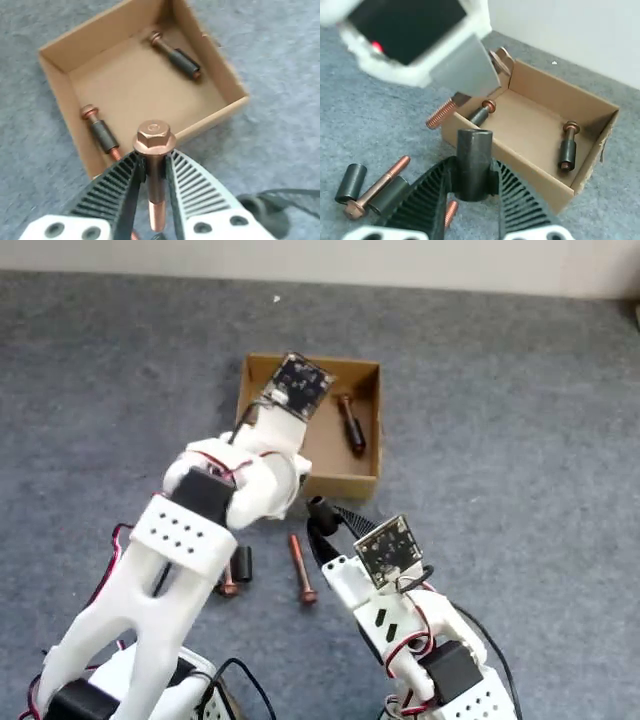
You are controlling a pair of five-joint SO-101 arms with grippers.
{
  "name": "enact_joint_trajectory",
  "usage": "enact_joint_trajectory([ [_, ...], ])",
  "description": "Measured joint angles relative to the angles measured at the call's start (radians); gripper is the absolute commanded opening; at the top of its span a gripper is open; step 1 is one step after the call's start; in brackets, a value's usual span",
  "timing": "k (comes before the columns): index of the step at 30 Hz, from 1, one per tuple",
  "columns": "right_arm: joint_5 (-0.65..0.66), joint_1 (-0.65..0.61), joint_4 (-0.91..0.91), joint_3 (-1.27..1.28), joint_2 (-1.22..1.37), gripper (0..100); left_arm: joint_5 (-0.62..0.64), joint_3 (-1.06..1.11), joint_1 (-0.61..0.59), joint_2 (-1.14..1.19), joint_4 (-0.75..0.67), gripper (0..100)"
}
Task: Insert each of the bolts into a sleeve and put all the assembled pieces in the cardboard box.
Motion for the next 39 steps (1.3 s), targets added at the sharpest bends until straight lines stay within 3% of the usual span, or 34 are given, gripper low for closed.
enact_joint_trajectory([
  [10,-0.003,0.040,0.000,-0.031,0.000,0.5,0.210,0.000,0.003,-0.278,-0.060,1],
  [19,-0.055,0.064,0.000,-0.043,0.000,0.5,0.397,0.084,0.020,-0.319,-0.172,1],
  [27,-0.055,0.071,-0.068,-0.043,0.000,0.5,0.416,0.221,0.121,-0.319,-0.328,1],
  [39,-0.057,0.071,-0.074,-0.043,-0.005,0.5,0.416,0.219,0.127,-0.319,-0.345,1],
])
